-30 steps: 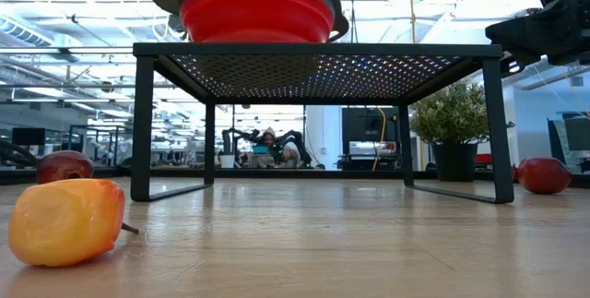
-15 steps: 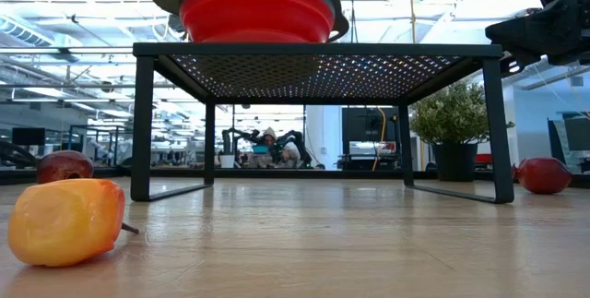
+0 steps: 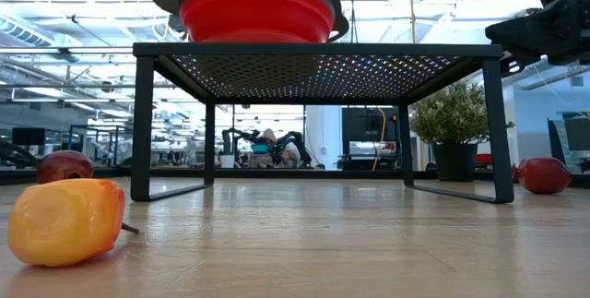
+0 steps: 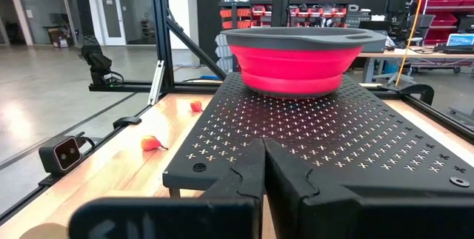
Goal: Pick & Place Fruit
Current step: Put the brown kiwi into the red strainer bowl on the shelf
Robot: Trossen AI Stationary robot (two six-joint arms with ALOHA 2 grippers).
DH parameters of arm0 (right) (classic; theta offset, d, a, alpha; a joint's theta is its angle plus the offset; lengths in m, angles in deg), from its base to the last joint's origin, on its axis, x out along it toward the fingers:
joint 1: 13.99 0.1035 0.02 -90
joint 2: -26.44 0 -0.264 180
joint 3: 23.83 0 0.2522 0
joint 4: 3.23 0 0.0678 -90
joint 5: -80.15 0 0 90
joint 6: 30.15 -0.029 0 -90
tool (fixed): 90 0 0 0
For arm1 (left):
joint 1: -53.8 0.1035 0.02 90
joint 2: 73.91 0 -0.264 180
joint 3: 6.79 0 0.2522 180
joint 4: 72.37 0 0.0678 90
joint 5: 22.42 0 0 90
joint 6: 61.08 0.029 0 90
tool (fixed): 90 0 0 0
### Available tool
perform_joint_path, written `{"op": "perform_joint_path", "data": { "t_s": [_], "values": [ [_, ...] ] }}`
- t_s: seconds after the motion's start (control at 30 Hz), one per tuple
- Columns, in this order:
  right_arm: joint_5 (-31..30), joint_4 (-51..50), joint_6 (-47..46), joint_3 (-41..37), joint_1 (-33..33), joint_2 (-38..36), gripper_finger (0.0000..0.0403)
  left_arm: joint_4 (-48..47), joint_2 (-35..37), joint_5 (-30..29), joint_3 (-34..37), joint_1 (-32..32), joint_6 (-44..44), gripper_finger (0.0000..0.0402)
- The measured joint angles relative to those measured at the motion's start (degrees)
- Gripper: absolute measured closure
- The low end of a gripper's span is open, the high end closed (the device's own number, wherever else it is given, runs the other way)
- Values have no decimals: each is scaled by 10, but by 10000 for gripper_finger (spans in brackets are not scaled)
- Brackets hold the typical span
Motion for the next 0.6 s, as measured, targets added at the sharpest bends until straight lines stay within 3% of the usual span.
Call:
{"op": "perform_joint_path", "data": {
  "t_s": [0.27, 0.6],
  "values": [
    [0, 0, 0, 0, 0, 0, 403, -125, 0, 0, 0, -14, 191, 192],
    [0, 0, 0, 0, 0, 0, 403, -178, 0, -13, 0, -14, 449, 192]
  ]
}}
